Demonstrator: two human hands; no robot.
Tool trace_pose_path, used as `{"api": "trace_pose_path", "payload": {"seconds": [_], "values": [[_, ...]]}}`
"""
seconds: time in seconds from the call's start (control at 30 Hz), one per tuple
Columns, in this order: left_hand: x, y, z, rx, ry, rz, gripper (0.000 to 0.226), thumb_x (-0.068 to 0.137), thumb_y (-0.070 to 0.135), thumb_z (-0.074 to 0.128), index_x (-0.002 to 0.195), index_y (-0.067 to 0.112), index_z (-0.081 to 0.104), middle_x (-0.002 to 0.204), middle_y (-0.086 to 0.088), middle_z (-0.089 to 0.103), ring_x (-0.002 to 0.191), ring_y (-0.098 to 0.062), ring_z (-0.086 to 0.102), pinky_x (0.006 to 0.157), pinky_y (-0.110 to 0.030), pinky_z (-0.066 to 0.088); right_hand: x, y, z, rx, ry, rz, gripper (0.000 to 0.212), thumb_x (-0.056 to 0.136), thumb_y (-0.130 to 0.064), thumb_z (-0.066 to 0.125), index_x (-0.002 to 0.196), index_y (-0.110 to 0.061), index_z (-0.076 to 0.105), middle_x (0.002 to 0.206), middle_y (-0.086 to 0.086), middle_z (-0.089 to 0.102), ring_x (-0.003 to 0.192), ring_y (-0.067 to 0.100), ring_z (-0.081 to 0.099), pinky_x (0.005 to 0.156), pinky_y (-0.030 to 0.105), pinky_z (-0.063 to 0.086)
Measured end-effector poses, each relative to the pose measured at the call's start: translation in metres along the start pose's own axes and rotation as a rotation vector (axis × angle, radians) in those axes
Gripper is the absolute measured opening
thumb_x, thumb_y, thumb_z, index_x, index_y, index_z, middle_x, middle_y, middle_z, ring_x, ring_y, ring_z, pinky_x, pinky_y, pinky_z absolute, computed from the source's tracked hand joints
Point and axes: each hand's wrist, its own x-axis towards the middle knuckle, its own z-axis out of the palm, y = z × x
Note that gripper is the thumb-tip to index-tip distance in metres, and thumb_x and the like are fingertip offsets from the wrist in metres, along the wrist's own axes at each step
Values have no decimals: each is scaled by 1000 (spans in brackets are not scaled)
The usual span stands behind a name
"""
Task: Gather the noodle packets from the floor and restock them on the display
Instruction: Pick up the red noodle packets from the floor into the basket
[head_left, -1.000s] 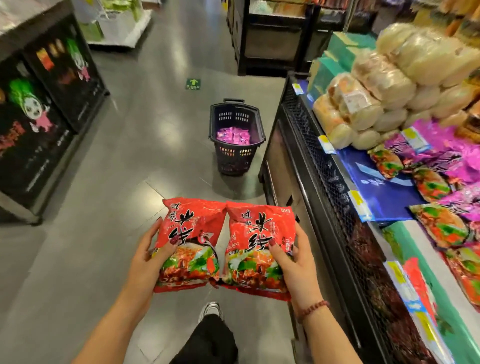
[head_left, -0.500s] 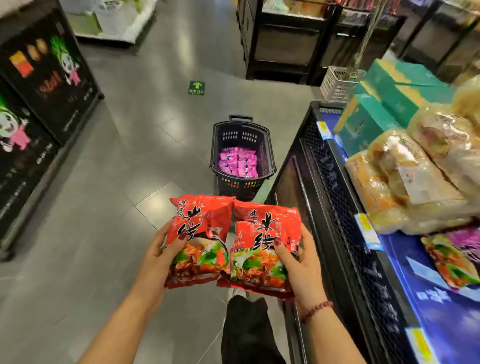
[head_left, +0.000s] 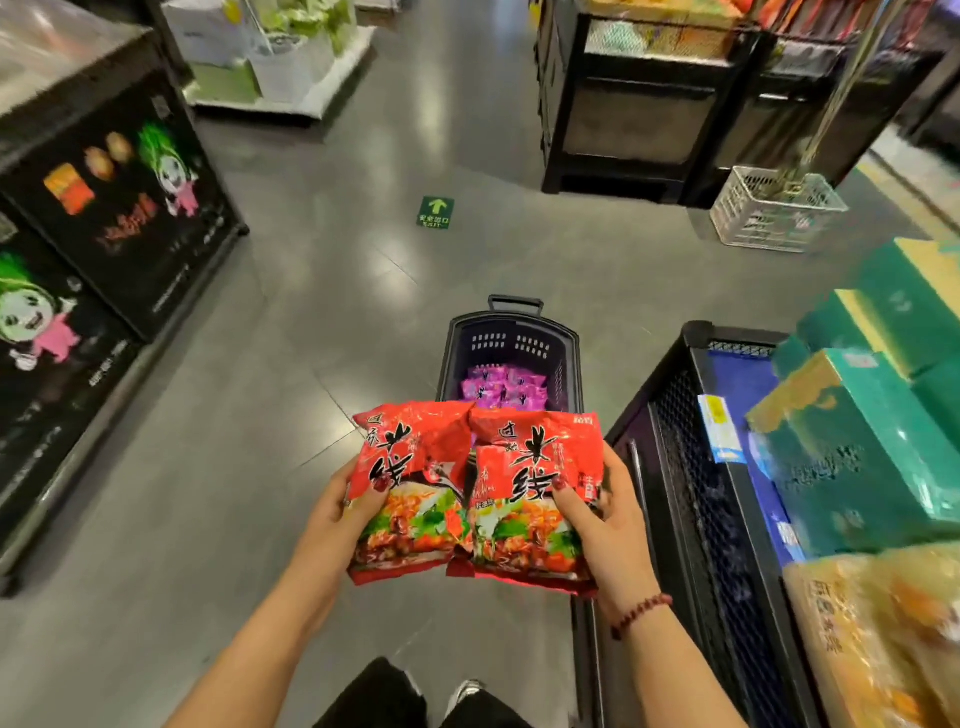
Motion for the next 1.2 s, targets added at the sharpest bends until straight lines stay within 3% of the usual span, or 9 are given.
{"api": "trace_pose_path", "payload": {"seconds": [0.1,0.2,0.37,0.57,0.67,0.77,0.93,1.07,1.2], "values": [[50,20,8,8,-51,-15,98,38,63,89,124,32,54,108,-1,73,94,-25,72,69,-31,59,49,-9,4,13,14,24,59,85,-17,71,130,-45,44,123,-2,62,106,19,66,86,49,56],[111,33,11,66,-65,-45,110,28,68,88,125,30,54,110,-2,72,96,-26,71,76,-37,58,96,-18,10,20,42,42,61,84,-19,70,133,-41,42,123,-1,62,107,19,66,87,50,55],[204,69,24,176,-136,-73,105,27,70,86,123,42,54,112,-1,70,96,-24,71,86,-43,56,173,-40,22,-10,107,68,47,85,-17,69,120,-42,50,116,-4,66,104,16,66,87,45,56],[304,96,53,194,-143,-92,76,47,51,85,118,44,58,116,-1,69,106,-26,67,91,-49,54,261,-62,27,-34,163,147,26,87,-19,68,112,-21,61,102,0,73,90,16,71,78,41,59],[347,102,75,159,-117,-94,59,62,30,84,115,38,60,113,-4,70,104,-28,67,87,-44,55,312,-68,25,-15,176,184,19,88,-17,67,107,-16,63,97,2,74,87,17,72,76,39,59],[388,98,97,150,-73,-82,52,80,8,75,125,29,57,115,-7,68,103,-27,67,82,-37,55,367,-62,18,0,165,209,11,88,-13,67,98,-17,64,90,3,73,81,17,72,72,37,58],[456,81,128,174,-3,-75,51,87,3,67,132,23,54,113,-2,70,94,-14,70,68,-19,55,455,-32,6,11,118,289,14,88,-12,67,98,-22,65,96,6,74,91,27,70,83,47,57],[514,43,146,219,26,-117,53,89,6,66,137,24,51,116,0,68,98,-13,68,74,-24,55,516,15,0,10,150,346,16,90,-9,65,98,-23,64,101,12,72,96,33,68,87,55,54],[573,-22,154,313,77,-140,56,88,6,68,139,21,52,123,-2,66,111,-20,64,92,-41,54,573,80,-2,-56,195,344,22,87,-7,67,95,-27,65,101,11,72,100,36,66,90,56,52]]}}
